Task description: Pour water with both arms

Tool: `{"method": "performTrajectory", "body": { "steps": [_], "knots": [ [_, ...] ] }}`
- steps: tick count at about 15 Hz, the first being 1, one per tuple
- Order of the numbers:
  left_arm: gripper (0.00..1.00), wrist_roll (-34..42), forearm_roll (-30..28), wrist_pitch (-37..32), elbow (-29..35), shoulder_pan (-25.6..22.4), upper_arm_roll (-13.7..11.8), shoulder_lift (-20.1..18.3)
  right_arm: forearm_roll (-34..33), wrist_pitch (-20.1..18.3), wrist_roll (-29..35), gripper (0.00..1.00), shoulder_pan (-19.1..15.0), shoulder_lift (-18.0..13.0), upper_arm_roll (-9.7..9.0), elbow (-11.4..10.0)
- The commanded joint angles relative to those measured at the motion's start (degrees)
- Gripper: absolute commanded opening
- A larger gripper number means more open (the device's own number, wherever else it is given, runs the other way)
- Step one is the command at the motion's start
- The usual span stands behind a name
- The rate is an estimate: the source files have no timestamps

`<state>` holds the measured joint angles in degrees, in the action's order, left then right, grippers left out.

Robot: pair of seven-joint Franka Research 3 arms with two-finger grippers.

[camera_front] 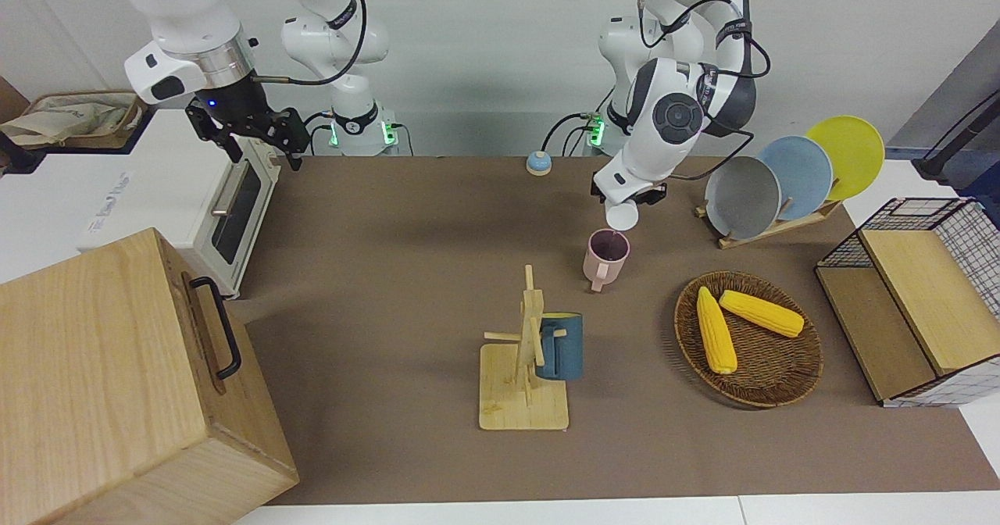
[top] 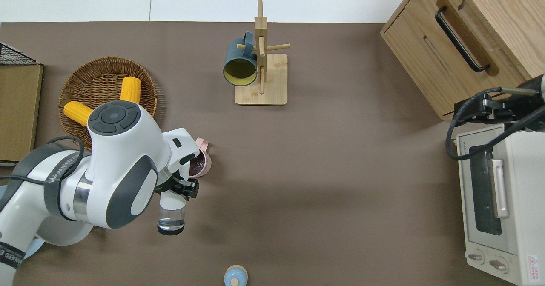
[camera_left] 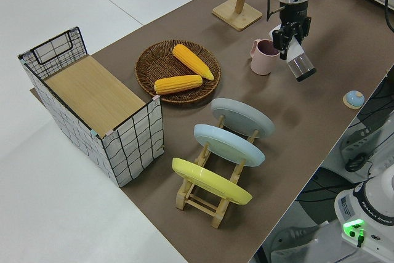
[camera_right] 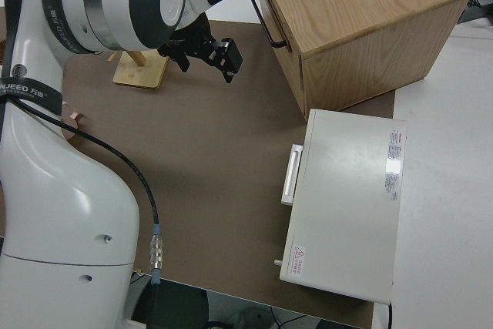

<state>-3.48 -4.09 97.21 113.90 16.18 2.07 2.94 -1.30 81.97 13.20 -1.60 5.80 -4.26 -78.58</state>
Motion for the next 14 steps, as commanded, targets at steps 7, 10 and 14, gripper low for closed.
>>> {"method": "performTrajectory", "body": {
  "steps": [7, 10, 14],
  "knots": [
    [0.0, -0.7, 0.8, -2.4, -1.3, 0.2, -0.3, -1.1, 0.7, 0.4, -0.7, 0.985, 0.3, -1.2, -0.22, -1.4],
    [0.0, -0.7, 0.8, -2.4, -1.3, 0.1, -0.3, -1.2, 0.6, 0.4, -0.7, 0.985, 0.1, -1.2, -0.13, -1.4],
    [0.0, -0.7, 0.7, -1.3, -0.4, -0.1, -0.4, -2.7, 0.6, 0.4, -0.7, 0.985, 0.2, -1.2, -0.13, -1.4]
  ]
}}
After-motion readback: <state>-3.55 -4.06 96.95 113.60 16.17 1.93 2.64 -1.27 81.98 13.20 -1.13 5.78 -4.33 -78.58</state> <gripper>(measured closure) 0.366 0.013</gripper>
